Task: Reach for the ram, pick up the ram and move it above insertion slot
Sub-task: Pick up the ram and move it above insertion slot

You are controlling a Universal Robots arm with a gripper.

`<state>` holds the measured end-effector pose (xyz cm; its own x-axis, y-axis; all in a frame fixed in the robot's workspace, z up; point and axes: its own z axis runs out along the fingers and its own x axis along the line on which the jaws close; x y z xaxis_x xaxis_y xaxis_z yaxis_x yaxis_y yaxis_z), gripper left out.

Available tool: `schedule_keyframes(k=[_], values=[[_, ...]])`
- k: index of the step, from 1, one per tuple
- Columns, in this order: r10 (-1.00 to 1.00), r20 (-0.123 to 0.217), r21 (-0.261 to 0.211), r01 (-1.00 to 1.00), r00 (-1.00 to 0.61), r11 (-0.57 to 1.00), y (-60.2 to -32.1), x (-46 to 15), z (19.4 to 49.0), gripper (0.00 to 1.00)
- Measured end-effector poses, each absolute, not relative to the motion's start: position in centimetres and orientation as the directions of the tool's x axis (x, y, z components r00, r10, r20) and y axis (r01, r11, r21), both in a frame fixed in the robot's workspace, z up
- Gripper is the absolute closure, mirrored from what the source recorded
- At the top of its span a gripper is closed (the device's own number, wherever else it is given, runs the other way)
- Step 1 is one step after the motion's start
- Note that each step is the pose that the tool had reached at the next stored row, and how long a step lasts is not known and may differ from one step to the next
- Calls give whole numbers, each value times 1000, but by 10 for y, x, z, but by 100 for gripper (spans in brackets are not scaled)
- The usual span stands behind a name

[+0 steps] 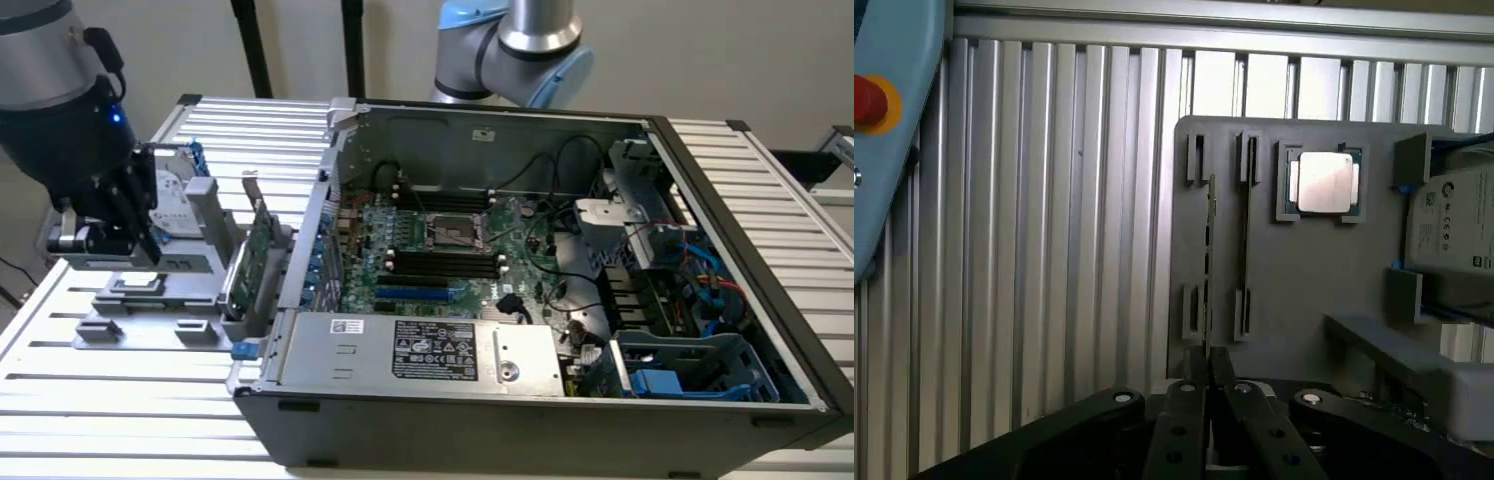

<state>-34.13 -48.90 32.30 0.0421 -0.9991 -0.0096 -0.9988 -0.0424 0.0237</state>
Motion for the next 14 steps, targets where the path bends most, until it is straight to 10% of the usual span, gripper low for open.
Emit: schedule_keyframes(k=[14], values=[[-999, -10, 24, -999, 42, -42, -489, -278, 383, 87]])
